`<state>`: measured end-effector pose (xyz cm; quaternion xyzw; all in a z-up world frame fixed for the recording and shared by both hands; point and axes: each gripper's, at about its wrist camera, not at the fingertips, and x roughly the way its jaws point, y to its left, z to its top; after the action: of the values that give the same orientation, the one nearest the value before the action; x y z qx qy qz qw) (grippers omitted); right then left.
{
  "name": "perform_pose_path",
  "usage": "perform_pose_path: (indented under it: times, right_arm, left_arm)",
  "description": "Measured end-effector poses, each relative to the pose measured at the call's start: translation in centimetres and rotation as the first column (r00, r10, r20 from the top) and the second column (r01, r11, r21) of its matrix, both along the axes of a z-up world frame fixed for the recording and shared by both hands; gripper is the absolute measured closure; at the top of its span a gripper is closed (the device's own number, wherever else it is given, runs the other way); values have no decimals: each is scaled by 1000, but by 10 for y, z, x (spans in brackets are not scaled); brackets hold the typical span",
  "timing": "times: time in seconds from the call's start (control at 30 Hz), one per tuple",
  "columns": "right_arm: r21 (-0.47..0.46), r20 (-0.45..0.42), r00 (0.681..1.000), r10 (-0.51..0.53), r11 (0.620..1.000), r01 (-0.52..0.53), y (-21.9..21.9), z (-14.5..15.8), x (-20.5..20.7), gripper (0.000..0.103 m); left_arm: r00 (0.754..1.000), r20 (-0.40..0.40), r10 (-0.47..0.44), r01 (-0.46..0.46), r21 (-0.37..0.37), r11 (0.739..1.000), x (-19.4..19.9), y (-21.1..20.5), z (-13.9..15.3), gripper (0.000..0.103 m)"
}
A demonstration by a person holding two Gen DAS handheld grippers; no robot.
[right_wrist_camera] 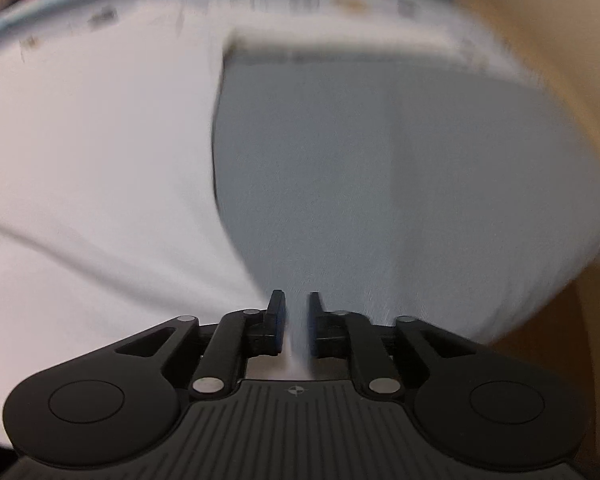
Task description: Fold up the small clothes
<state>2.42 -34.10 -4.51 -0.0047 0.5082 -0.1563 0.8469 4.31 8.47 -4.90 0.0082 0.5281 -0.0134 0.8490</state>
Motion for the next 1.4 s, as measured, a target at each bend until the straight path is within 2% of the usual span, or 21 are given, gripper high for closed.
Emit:
perform_pose_path:
  times: [0.03,0.1,0.17,0.23,0.27,0.3,0.37,0.43,0.5,0.57,0.63,0.67,0.7,0.8,0.83,0.87,0.93,1.0,1.13,1.23,1.4]
  right_arm:
    - [2,54,998,23,1000,-23,4,8,-1,72]
    - [75,159,983,88,992,-101,14,23,-5,70]
    - [170,197,967,161,966,-196,23,23,-3,69]
    - [255,159,957,243,926,-277,33,15,0,69]
    - [280,117,954,276,912,-298,37,8,1,69]
    - [286,47,950,309,907,-310,43,-3,3,69]
    - [248,-114,934,338,920,-303,51,-28,7,69]
    - [216,-118,931,345,924,-315,54,-27,7,69]
    - [250,-50,939,341,914,-319,53,-15,5,68]
    - [272,-9,943,332,908,-317,52,-10,4,68]
    - [238,-70,939,338,919,-313,55,-20,3,68]
    - [215,-126,933,338,927,-307,49,-33,7,67]
    - [202,-129,931,341,928,-312,50,-35,8,67]
    - [220,-43,941,334,922,-318,54,-19,16,67]
    - [223,3,945,327,921,-319,54,-10,17,67]
    - [223,60,945,322,918,-327,55,-2,18,67]
    - [218,146,938,314,915,-340,59,13,17,67]
    - [192,215,925,315,915,-356,61,20,20,66]
    - [125,316,892,324,917,-378,70,37,14,66]
    - [114,388,867,313,917,-383,74,48,6,66]
    - [91,500,820,279,925,-370,80,67,2,58]
  left_arm:
    - [1000,17,-25,25,-18,1000,0,-9,2,74]
    - [997,24,-70,71,-39,997,2,-21,4,74]
    - [996,12,-89,90,-39,995,2,-25,-3,74]
    - [995,-42,-88,85,-66,994,6,-23,-17,74]
    - [992,-100,-81,74,-71,995,16,-21,-31,71]
    - [984,-165,-69,60,-58,997,23,-18,-46,71]
    - [981,-181,-63,56,-48,997,23,-15,-49,70]
    - [989,-130,-74,67,-50,996,20,-15,-40,70]
    - [992,-102,-71,65,-62,996,19,-13,-36,70]
    - [987,-146,-66,59,-51,997,16,-9,-43,70]
    - [983,-173,-64,59,-34,998,20,-11,-51,69]
    - [985,-160,-71,66,-34,997,21,-13,-49,69]
    - [988,-132,-76,71,-48,996,20,-13,-45,69]
    - [996,-17,-82,81,-74,994,12,-13,-25,67]
    - [996,34,-79,81,-72,994,11,-13,-18,60]
    - [995,71,-72,77,-69,995,11,-13,-11,47]
    - [987,154,-52,62,-60,996,11,-14,5,34]
    - [975,220,-41,55,-54,997,14,-14,15,33]
    - [955,294,-21,43,-68,997,11,-19,28,30]
    - [933,361,-2,29,-70,997,0,-21,46,30]
    - [888,460,3,6,-18,1000,2,-21,73,28]
